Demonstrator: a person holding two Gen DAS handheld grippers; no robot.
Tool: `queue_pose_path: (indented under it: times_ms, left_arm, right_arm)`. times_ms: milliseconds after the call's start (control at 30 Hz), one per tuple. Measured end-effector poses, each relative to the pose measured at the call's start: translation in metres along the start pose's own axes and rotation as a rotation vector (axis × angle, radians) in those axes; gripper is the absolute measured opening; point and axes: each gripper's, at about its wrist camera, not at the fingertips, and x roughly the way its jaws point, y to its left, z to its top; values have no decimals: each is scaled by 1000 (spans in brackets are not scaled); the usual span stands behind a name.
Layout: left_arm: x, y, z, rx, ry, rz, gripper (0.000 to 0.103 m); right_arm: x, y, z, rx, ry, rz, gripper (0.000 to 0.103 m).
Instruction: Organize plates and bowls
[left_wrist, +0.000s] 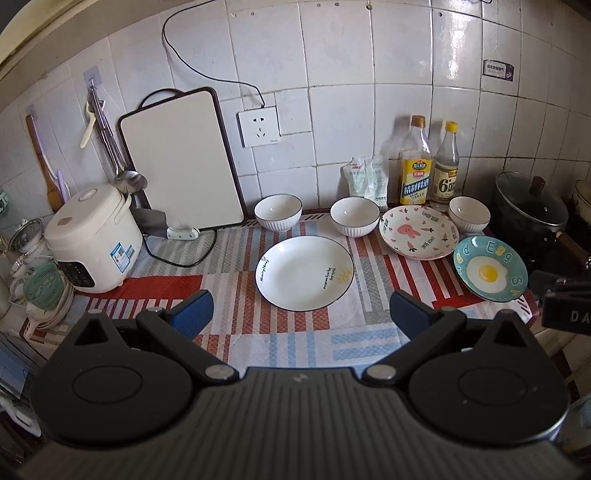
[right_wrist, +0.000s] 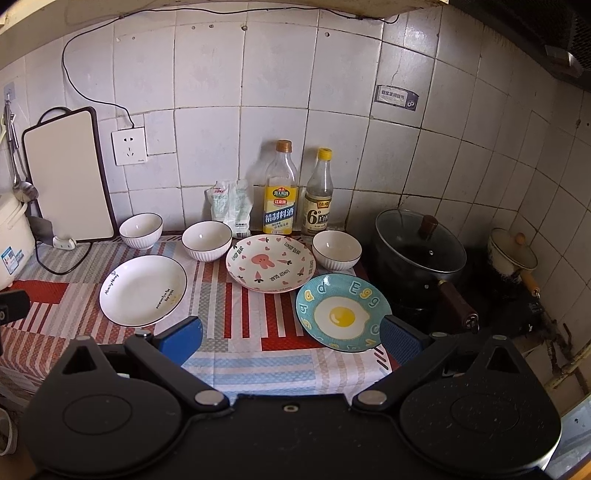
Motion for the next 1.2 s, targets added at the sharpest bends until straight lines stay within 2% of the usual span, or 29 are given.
queue_pose_path:
  times_ms: [367, 867, 1200]
  left_arm:
    - [4, -1, -1, -5, 10, -5, 103]
    - [12, -1, -7, -50, 33, -73, 103]
    - [12, -1, -9, -69, 35, -91, 103]
  right_arm:
    - [1, 1, 2, -16, -2, -6, 103]
    - [1, -8, 1, 4, -13, 8, 103]
    - [2, -11, -4, 13, -11, -5, 103]
